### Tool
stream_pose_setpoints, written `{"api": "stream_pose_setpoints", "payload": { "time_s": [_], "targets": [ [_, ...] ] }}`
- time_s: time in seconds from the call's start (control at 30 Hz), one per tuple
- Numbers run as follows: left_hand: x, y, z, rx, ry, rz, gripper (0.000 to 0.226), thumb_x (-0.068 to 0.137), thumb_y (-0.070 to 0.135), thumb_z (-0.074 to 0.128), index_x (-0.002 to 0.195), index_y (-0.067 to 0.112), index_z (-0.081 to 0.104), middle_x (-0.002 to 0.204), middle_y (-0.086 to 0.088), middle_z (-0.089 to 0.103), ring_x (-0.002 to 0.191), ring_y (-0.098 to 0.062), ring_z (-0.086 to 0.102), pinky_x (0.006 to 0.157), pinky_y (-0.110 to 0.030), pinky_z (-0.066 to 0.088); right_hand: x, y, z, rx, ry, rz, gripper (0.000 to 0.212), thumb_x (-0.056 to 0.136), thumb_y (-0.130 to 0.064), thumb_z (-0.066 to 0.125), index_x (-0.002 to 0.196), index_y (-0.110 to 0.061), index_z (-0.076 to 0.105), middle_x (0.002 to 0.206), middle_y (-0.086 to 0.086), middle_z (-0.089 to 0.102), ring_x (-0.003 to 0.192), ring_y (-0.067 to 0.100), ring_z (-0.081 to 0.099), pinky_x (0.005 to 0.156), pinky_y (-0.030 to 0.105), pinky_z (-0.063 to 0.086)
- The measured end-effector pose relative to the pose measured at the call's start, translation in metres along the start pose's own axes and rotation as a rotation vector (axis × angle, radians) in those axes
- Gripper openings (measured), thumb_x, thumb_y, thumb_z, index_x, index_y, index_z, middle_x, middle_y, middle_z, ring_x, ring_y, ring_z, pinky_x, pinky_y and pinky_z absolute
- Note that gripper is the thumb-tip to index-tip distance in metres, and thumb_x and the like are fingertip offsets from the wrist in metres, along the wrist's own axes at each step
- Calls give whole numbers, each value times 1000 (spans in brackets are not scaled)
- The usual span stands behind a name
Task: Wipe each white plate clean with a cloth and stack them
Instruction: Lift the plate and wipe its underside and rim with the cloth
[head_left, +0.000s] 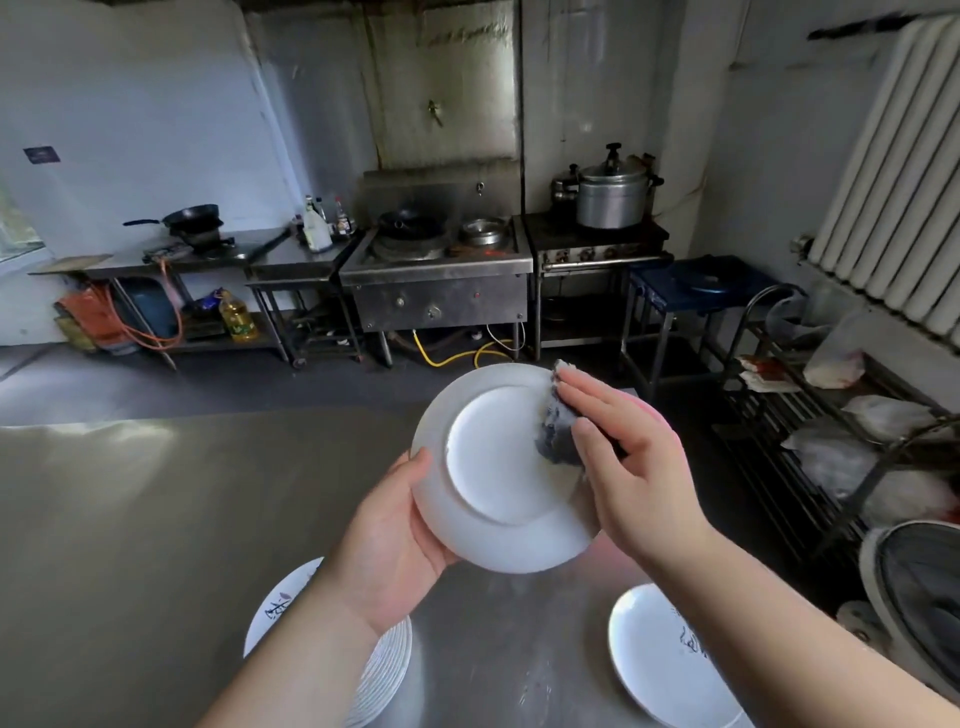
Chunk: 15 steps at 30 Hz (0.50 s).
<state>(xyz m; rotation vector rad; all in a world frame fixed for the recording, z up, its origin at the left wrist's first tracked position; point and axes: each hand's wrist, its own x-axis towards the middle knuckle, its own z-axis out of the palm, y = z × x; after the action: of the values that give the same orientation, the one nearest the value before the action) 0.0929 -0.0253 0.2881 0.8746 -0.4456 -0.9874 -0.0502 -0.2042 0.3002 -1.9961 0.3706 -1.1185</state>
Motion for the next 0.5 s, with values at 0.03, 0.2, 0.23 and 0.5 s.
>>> {"api": "stream_pose_setpoints", "payload": {
  "time_s": [0.03, 0.2, 0.23, 0.5],
  "targets": [
    [1, 2, -1, 3, 12, 3, 51, 91, 36, 66, 140, 22, 66, 146, -13, 63, 130, -30, 65, 86, -47, 61, 6, -1, -1, 9, -20, -2, 39, 100, -17, 56, 135, -16, 71, 147, -13, 62, 137, -2, 53, 115, 18, 40],
    [2, -2, -7, 30, 64, 79, 54, 91, 26, 69, 143, 18, 61, 147, -17, 61, 131, -32, 63, 91, -43, 60, -27, 4, 14, -10, -98, 57, 58, 103, -32, 55, 157, -16, 45, 168, -9, 36, 155, 5, 29, 128, 37, 27],
    [1, -5, -7, 25, 81, 96, 54, 90, 25, 70, 142, 19, 61, 145, -17, 62, 129, -32, 64, 89, -44, 60, -45, 6, 21, -39, -110, 53, 67, 104, -39, 53, 163, -14, 33, 173, -7, 24, 160, 9, 19, 130, 37, 20],
    [-3, -17, -6, -24, 100, 105, 45, 93, 23, 65, 138, 23, 61, 144, -15, 64, 124, -33, 67, 83, -53, 60, -44, 17, 30, -200, -225, 96, 82, 104, -65, 32, 168, -21, 5, 175, -14, -6, 160, 1, -6, 132, 34, 5]
  ]
}}
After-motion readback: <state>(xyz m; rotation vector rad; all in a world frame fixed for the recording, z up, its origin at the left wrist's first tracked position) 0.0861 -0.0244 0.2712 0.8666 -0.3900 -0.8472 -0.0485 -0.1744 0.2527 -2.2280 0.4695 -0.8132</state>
